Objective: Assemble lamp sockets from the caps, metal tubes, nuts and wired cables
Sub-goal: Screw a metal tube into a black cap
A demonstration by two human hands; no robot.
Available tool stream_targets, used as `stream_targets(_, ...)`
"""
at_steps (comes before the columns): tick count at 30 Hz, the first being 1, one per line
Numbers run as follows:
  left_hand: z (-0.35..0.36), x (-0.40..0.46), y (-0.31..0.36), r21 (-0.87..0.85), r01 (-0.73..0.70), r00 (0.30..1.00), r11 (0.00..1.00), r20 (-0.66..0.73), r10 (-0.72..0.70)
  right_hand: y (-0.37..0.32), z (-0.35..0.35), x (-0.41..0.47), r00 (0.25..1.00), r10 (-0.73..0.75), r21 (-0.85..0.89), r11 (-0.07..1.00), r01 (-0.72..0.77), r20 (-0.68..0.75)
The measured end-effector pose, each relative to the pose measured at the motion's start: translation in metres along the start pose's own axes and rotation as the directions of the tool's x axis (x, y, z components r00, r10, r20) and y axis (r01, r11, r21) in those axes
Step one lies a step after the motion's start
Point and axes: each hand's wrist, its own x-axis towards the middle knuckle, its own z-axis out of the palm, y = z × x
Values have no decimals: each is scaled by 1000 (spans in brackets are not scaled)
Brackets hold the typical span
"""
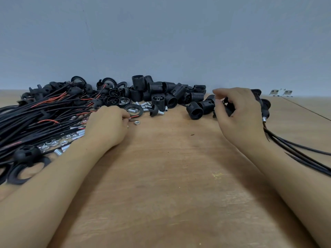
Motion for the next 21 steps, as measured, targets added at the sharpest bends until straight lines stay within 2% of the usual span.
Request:
stream_targets(2, 1, 4, -2, -5, 16, 1000, 1000, -17, -16, -2, 1, -2, 1000, -5, 6, 1000, 5, 30)
stream_targets(6, 1, 9, -7, -49, 57, 997, 997, 56, -54, -8, 5, -4, 996, -20, 21, 1000, 18, 82)
stream_targets(11, 2, 6, -4, -68, 23, 1000, 997, -16, -24, -8, 5, -3, 995, -17, 49, 999, 12, 98)
stream_targets(21, 1, 12, -8, -46, -24, 994, 999, 105, 29, -7, 6, -4, 990, 15, 76, 997, -26, 139)
